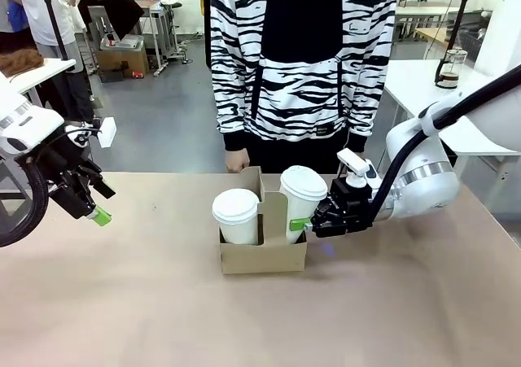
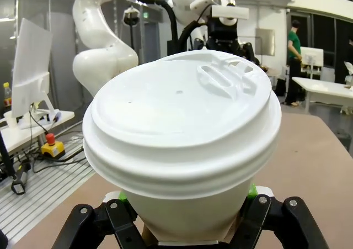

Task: Pour a drink into a cup and package it in a carrier.
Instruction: Insert the held 600 ml Paper Cup into the Cup Carrier.

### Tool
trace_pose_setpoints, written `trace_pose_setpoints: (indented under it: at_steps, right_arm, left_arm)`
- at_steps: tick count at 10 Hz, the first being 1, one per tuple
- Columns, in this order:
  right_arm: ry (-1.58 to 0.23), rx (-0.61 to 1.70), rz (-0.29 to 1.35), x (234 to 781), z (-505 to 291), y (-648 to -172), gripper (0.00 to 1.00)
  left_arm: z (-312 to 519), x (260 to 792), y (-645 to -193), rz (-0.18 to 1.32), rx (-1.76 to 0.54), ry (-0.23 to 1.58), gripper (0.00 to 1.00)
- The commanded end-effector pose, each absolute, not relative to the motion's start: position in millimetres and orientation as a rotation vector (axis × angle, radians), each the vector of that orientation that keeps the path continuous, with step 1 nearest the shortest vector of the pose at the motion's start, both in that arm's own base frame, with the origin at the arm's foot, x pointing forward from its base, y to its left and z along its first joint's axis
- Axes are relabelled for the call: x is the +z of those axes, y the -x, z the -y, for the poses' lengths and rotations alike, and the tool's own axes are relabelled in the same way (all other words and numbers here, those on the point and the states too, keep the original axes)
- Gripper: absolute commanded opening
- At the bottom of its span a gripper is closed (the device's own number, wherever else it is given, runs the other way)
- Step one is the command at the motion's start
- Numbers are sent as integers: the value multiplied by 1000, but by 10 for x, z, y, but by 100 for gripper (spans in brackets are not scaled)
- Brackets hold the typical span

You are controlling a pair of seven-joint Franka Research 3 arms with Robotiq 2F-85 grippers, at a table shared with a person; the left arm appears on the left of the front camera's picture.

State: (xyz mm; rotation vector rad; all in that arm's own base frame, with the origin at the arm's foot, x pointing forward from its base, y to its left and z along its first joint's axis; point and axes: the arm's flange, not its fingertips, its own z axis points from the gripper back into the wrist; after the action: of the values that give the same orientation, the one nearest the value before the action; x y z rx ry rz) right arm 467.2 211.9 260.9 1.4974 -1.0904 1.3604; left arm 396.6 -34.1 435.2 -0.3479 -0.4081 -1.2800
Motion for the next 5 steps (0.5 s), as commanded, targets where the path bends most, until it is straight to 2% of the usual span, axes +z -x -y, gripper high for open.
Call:
trace_pose_setpoints:
  at_steps: [1,5]
  right_arm:
    - [-1486,1394,1106,2678,-2103,-4604,80]
    - [-1397,1429,1019,2623,-2244,-4667,80]
  left_arm:
    - [339,4355,-3968,421,-1284,360,100]
    - [339,4355,-3968,421,-1284,360,100]
